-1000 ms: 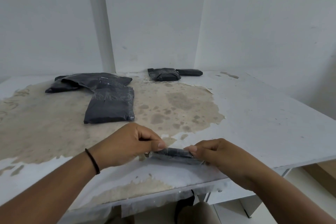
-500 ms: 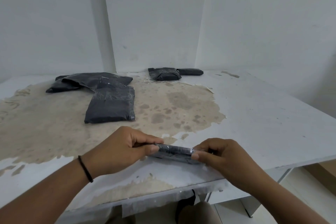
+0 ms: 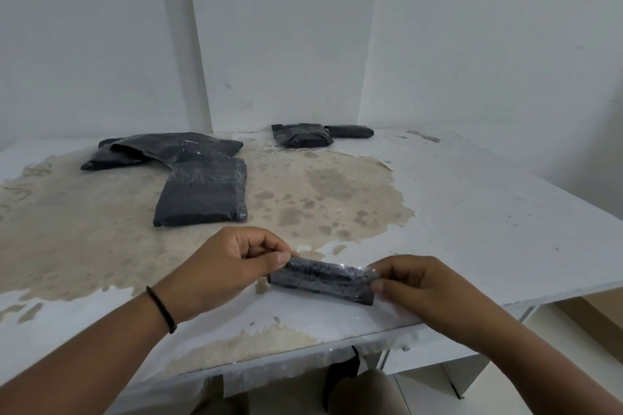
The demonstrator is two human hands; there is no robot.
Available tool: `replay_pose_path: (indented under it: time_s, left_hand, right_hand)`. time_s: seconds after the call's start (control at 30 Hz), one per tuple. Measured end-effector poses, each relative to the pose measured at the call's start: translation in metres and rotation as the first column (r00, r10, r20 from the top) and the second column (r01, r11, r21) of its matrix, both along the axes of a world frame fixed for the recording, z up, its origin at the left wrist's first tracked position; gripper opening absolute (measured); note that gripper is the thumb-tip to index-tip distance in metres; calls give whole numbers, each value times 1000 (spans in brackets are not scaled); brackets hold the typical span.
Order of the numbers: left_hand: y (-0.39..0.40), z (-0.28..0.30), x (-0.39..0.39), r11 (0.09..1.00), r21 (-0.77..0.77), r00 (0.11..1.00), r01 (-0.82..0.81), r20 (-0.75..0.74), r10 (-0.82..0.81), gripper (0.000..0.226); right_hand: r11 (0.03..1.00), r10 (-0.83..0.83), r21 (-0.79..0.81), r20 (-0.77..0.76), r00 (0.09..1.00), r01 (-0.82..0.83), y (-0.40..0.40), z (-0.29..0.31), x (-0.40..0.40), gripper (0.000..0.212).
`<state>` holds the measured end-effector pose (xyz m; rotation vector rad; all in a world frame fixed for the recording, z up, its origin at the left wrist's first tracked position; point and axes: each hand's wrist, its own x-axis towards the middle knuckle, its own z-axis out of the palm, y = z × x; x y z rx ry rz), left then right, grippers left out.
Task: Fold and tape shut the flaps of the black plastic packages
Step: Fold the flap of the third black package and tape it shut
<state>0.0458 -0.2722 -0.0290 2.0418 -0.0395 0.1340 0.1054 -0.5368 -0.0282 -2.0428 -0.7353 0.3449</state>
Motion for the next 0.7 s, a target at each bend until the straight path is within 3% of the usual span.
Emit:
replay_pose_path:
  time_s: [0.07,0.17,0.27,0.4,0.57,0.7]
  left_hand:
    - [-2,0,0,1000,-15,1000,-9,8,9,9]
    - [-2,2,0,999,-50,1000,8,0,-8,12]
    - [-1,5,-2,998,-62,999,27,-27,-29,20]
    - [-3,4,-3,997,-79,998,15,-57,-20,7]
    - [-6,4,-5,987,-159,991,-11,-132,-10,6]
    - [-11,5,-2,968,-239,980,-77,-198,29,8]
  right_hand:
    - [999,31,-20,-9,999,-32,1,2,-2,16]
    - [991,-52,-108,246,968,81,9,-4,-4,23]
    - [993,-71,-66,337,939,98,11,-13,0,35]
    - [998,-12,-60,162,987,22,5,0,-1,25]
    - [997,-31,-74,-46,998,28,8,10,-5,48]
    - [990,-79,-129,-189,979,55,12,13,-4,33]
